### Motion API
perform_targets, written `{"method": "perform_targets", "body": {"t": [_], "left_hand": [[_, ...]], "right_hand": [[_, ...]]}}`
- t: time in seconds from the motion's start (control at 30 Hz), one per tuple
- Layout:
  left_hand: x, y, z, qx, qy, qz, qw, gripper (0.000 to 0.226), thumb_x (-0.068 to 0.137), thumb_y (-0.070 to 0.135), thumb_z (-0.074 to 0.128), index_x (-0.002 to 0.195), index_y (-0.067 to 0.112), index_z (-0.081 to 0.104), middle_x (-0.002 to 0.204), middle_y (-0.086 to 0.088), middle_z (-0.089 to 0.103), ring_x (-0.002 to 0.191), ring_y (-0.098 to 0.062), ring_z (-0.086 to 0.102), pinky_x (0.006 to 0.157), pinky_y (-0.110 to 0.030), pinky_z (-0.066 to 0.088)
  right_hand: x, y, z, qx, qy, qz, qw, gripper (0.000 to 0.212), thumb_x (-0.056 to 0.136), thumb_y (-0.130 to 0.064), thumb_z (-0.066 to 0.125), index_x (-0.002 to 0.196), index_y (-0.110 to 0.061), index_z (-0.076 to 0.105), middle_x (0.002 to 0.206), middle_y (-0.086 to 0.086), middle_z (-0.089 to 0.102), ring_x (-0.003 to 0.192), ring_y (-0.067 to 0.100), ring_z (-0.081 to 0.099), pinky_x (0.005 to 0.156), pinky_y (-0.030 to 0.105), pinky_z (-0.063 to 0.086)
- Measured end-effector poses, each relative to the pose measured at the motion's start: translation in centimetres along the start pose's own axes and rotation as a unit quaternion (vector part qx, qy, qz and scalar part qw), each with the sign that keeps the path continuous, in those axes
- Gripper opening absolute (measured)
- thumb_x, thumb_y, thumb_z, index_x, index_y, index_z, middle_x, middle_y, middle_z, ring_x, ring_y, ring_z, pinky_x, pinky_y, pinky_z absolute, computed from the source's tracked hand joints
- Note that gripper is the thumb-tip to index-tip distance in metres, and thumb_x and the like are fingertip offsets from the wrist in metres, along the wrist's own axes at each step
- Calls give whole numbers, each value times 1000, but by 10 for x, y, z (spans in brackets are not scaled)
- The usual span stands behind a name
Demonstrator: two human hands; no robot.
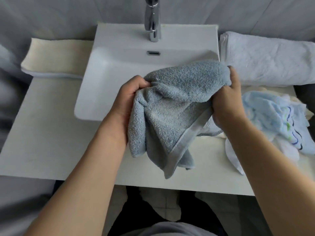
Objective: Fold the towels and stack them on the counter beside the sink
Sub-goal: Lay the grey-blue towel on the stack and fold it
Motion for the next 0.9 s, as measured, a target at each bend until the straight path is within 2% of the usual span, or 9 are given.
{"method": "perform_targets", "body": {"t": [0.2,0.3,0.37,0.47,0.6,0.67,0.7,0.8,0.9], "left_hand": [[-22,70,-101,38,-29,10,999,37,87,22,46,53,16,59,53,-4,54,51,-18,54,53,-22,45],[-24,118,-164,88,13,65,994,11,67,27,65,67,16,62,62,-4,61,64,-22,58,74,-36,46],[-30,143,-205,103,50,87,990,20,58,30,71,71,16,64,68,-4,63,72,-25,59,81,-43,44],[-43,175,-251,103,77,120,984,19,60,27,67,74,16,63,68,-4,64,73,-25,59,81,-43,45],[-49,229,-327,99,135,157,973,34,52,30,71,81,13,63,75,-8,64,82,-30,59,86,-48,46],[-53,253,-353,91,144,164,972,22,62,27,68,78,12,66,71,-8,65,76,-27,63,83,-42,50],[-52,262,-360,91,134,160,974,16,76,24,60,69,12,68,64,-7,65,66,-23,64,75,-33,53],[-35,272,-383,97,56,136,984,65,96,9,27,45,11,67,49,-5,62,46,-15,62,47,-18,50],[-18,268,-415,86,-25,73,993,58,91,5,27,62,12,77,61,-8,68,56,-19,66,55,-24,56]], "right_hand": [[-33,7,123,39,-16,0,999,17,77,-6,49,84,-19,57,79,-4,64,85,15,57,79,33,49],[-40,7,182,46,-56,-7,997,18,79,-6,51,85,-20,60,81,-7,68,87,14,61,80,33,51],[-40,9,224,49,-93,-4,994,19,79,-5,50,87,-19,60,83,-5,68,88,14,61,81,33,51],[-41,10,283,43,-127,-4,991,19,75,-5,48,88,-15,57,85,2,63,88,16,58,81,33,49],[-48,23,369,34,-178,-1,984,18,74,-2,48,82,-16,55,77,-6,65,81,10,60,72,26,50],[-49,33,412,30,-203,2,979,23,77,-2,48,87,-19,60,81,-7,68,87,13,63,74,28,51],[-47,39,430,30,-202,4,979,24,78,-2,48,88,-19,61,84,-4,69,89,16,63,76,31,51],[-37,57,468,47,-171,16,984,21,81,-2,49,94,-14,62,93,8,66,95,26,60,86,47,50],[-44,84,492,8,-172,31,985,14,88,6,48,96,-2,56,85,10,61,84,22,56,74,36,49]]}}
Point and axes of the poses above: each hand's wrist, its own x-axis towards the middle knuckle, its own z-axis out of the palm, y = z × x, the point moved 9 cm from there along x, towards the middle knuckle
